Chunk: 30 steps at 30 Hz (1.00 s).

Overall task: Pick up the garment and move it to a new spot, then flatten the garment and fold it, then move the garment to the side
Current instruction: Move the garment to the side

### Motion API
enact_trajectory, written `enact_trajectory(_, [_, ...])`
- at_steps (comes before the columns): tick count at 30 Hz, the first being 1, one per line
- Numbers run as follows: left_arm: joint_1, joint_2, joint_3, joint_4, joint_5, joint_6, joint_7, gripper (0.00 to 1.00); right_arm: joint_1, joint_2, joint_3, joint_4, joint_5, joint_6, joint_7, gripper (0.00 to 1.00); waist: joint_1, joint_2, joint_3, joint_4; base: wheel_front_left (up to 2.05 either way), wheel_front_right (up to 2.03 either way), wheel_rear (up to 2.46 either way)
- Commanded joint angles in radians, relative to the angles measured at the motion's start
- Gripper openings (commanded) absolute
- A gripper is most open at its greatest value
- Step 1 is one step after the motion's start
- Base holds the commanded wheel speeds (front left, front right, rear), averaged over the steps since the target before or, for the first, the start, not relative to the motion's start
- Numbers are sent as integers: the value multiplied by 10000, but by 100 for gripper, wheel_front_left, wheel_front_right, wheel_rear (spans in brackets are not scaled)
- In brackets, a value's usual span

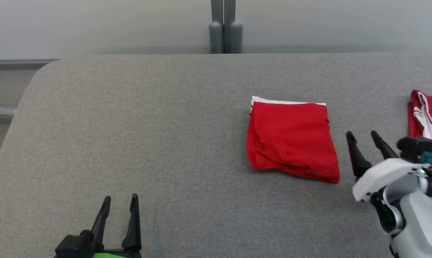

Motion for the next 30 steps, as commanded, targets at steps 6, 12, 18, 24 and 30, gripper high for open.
enact_trajectory(6, [-324, 26, -196, 213, -221, -33, -27, 100, -1397, 174, 311, 2115, 246, 4, 1380, 100, 0, 0, 431, 767, 0, 0, 0])
enact_trajectory(12, [-301, 24, -222, 204, -268, -36, -27, 100, -2187, 614, 220, 3754, 601, 6, 2150, 100, 0, 0, 578, 901, 0, 0, 0])
enact_trajectory(18, [-329, 26, 13, 81, -326, -37, -27, 100, -2973, 407, 232, 3869, 951, 6, 1847, 0, 0, 0, 773, 273, 0, 0, 0])
enact_trajectory(24, [-672, 26, 86, -86, -153, -38, -27, 100, -3800, -1123, 247, 2649, 1064, 4, 2568, 0, 0, 0, 1275, -722, 0, 0, 0])
enact_trajectory(30, [-1186, 27, 2, -53, -9, -38, -28, 100, -4185, -2791, -689, 2072, 657, 4, 3986, 0, 0, 0, 1972, -1243, 0, 0, 0])
